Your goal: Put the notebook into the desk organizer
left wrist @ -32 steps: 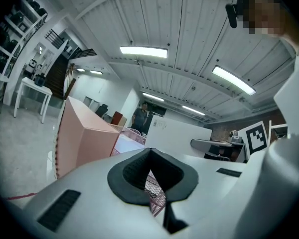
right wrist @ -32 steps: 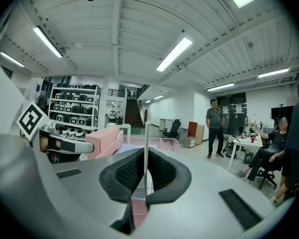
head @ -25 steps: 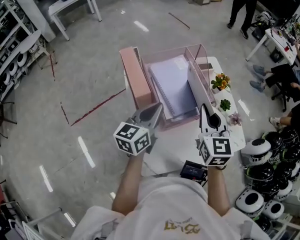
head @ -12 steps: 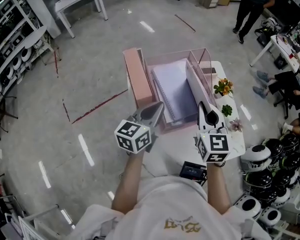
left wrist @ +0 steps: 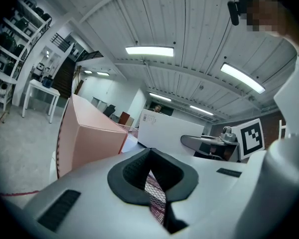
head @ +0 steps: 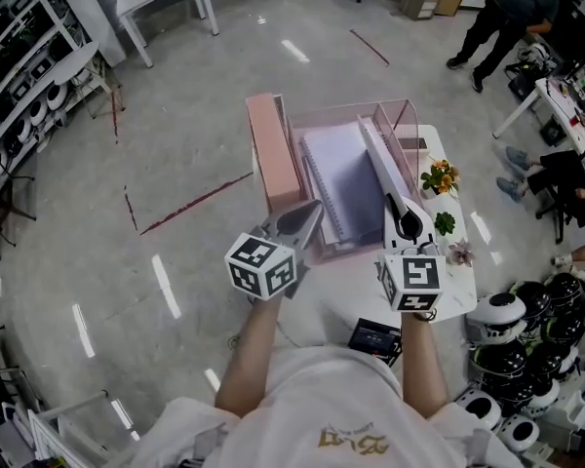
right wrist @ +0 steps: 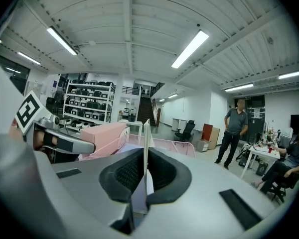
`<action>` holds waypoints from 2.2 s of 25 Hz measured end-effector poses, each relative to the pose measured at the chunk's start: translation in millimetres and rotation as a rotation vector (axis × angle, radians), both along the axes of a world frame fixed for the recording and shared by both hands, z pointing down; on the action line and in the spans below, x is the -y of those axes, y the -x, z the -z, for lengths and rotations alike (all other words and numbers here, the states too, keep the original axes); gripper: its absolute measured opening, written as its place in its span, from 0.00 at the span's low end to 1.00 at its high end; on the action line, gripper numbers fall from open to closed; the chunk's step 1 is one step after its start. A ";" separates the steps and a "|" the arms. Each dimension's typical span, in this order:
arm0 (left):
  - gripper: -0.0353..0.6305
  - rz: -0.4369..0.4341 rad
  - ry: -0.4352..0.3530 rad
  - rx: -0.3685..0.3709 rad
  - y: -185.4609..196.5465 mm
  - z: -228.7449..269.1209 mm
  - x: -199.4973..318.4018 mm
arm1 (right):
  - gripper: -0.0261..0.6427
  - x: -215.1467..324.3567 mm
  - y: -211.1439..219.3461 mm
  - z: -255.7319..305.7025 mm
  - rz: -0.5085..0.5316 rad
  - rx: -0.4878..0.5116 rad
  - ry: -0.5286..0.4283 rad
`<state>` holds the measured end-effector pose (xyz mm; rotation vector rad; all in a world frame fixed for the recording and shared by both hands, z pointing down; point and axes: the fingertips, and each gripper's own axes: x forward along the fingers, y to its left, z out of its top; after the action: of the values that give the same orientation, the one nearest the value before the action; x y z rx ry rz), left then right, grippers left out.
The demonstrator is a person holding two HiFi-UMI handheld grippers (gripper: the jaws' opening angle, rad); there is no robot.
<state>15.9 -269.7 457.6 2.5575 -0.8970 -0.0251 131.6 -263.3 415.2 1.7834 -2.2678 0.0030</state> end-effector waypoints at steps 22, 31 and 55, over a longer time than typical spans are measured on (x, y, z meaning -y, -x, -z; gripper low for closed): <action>0.08 0.074 0.018 0.013 25.2 -5.1 2.0 | 0.09 42.7 24.6 -23.0 0.122 -0.050 0.080; 0.08 0.084 0.021 0.017 30.2 -6.9 4.1 | 0.14 47.6 36.8 -44.1 0.190 -0.018 0.165; 0.08 0.056 0.042 -0.002 25.0 -10.5 7.1 | 0.44 38.3 54.6 -52.3 0.380 0.126 0.272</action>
<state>-9.1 -276.9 468.1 2.4930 -0.9583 -0.0254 77.0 -301.6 467.5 1.2332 -2.5167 0.3433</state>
